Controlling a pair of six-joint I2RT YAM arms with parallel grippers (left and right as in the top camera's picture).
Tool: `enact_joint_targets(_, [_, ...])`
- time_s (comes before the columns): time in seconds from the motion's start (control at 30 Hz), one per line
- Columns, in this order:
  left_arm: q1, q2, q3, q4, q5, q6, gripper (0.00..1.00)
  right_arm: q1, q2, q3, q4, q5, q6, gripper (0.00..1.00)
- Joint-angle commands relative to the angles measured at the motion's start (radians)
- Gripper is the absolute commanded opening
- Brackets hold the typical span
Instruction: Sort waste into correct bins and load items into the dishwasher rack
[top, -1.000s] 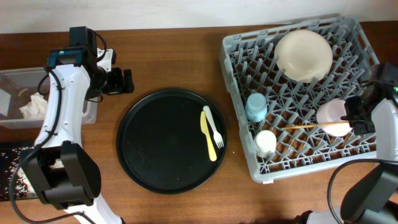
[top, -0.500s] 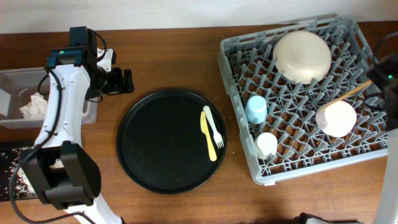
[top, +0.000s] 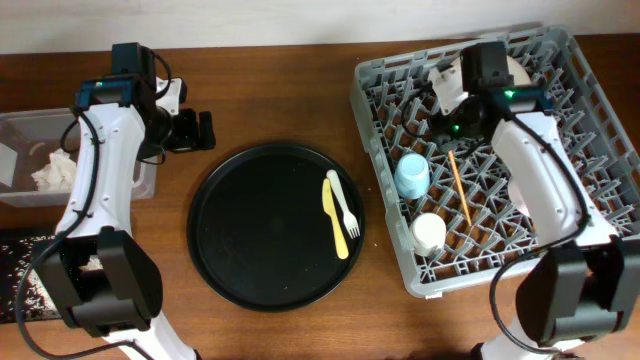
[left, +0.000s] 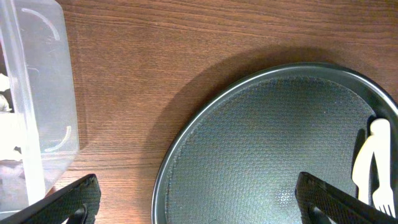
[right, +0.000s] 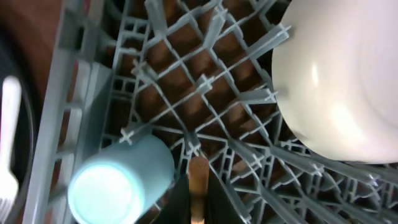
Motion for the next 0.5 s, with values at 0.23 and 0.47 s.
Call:
enact_joint_targets(0.23, [0.002,-0.01,0.01,0.0,-0.004,-0.01,1.0,0.016,-0.04,0.096,0.013,-0.044,0.103,0.74])
enact_joint_targets(0.47, [0.002,-0.01,0.01,0.0,-0.004,-0.01,1.0,0.277,-0.01,0.029,-0.101,-0.128,0.236,0.55])
